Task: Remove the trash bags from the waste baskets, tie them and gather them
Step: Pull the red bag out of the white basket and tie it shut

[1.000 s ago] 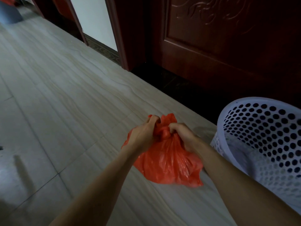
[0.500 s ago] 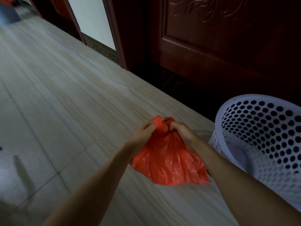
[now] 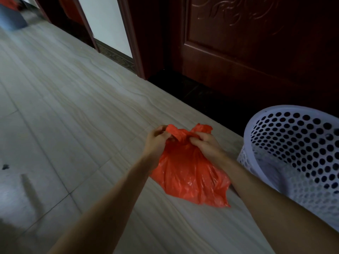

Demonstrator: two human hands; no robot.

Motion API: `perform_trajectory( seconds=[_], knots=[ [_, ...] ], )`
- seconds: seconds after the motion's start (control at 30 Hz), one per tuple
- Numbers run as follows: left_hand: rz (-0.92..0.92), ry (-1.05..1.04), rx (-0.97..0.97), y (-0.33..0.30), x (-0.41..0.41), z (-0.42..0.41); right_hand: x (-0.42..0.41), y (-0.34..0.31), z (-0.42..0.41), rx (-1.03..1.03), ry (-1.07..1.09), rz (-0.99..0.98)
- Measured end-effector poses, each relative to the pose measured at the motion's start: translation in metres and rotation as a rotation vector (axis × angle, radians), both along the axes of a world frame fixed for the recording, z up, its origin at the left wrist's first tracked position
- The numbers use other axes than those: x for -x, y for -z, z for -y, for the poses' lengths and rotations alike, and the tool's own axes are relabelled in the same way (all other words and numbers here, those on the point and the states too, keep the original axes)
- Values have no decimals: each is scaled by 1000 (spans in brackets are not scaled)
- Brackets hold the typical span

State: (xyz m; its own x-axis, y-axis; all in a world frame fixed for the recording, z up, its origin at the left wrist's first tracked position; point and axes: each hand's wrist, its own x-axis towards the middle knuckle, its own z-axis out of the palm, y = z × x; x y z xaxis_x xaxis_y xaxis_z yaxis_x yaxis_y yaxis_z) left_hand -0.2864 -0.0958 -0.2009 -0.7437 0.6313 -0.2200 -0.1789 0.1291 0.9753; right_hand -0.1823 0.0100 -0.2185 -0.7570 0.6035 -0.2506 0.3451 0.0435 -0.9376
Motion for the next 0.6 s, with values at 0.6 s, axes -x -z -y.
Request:
perform_trajectory(
  seconds=[0.6],
  knots=[
    [-546, 514, 736, -5, 47, 40, -11, 11, -5, -189, 70, 129]
  ],
)
